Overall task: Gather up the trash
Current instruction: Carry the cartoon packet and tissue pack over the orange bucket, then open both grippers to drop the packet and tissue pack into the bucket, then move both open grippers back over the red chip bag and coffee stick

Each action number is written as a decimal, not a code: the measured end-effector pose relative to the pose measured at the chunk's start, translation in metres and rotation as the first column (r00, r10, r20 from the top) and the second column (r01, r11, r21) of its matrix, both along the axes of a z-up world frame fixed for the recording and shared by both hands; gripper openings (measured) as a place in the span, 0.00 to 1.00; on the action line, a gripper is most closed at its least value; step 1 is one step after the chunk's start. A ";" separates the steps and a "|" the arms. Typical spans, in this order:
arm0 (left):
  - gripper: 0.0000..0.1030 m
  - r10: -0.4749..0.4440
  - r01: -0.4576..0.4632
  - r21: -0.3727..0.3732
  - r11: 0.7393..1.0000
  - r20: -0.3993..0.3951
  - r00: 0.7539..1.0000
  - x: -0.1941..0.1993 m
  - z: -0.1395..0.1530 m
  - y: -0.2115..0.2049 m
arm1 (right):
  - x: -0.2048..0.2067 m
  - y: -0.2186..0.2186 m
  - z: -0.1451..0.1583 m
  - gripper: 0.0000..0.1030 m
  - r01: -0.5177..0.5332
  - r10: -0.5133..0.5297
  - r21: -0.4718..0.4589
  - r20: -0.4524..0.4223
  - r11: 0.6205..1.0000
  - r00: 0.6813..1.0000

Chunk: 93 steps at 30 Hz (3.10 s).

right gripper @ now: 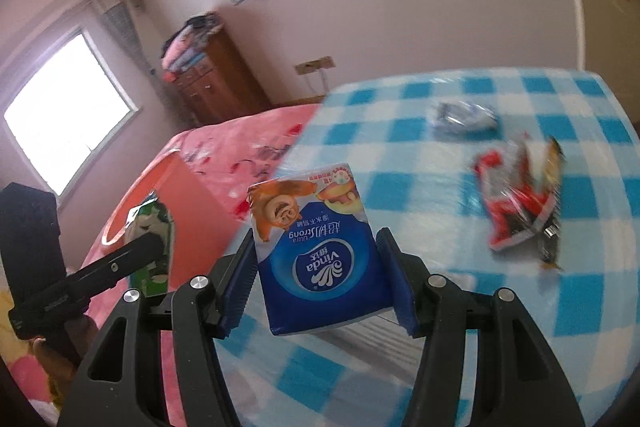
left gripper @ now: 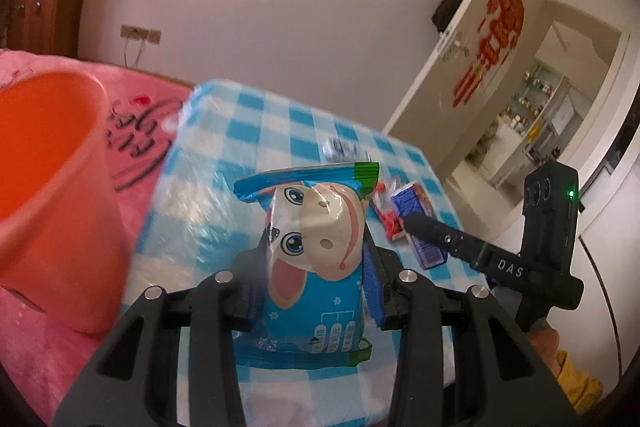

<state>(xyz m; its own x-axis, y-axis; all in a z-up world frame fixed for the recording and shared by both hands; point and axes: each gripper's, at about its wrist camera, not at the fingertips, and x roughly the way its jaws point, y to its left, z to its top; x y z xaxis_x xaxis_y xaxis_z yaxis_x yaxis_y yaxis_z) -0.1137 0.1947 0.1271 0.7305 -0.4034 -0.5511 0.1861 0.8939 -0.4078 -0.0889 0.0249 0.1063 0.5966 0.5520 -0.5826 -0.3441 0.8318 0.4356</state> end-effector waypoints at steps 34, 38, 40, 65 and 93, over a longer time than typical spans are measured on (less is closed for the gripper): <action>0.47 0.497 -0.497 0.012 0.867 0.026 0.867 -0.008 0.023 0.174 | 0.051 0.258 0.065 0.60 -0.461 0.460 -0.005 0.084 0.887 0.884; 0.71 0.535 -0.537 0.042 0.843 0.047 0.843 -0.011 0.024 0.174 | 0.056 0.257 0.058 0.80 -0.445 0.442 0.026 0.080 0.895 0.894; 0.83 0.558 -0.561 0.041 0.827 0.060 0.828 -0.014 0.026 0.176 | 0.058 0.248 0.057 0.83 -0.419 0.414 0.051 0.084 0.906 0.906; 0.89 0.413 -0.431 0.089 0.898 0.169 0.895 -0.017 0.031 0.105 | 0.019 0.116 0.016 0.91 -0.085 0.095 -0.069 0.156 0.994 0.983; 0.89 0.208 -0.215 0.152 0.965 0.059 0.976 0.025 -0.002 -0.015 | 0.009 -0.027 -0.031 0.91 0.171 -0.171 0.003 0.127 0.985 0.977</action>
<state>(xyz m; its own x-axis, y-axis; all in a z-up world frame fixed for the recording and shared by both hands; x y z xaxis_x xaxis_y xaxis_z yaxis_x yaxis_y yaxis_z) -0.0888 0.1796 0.1253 0.8136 -0.1485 -0.5621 -0.0003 0.9667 -0.2558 -0.0799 -0.0020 0.0757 0.7506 0.4312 -0.5007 -0.2482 0.8862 0.3912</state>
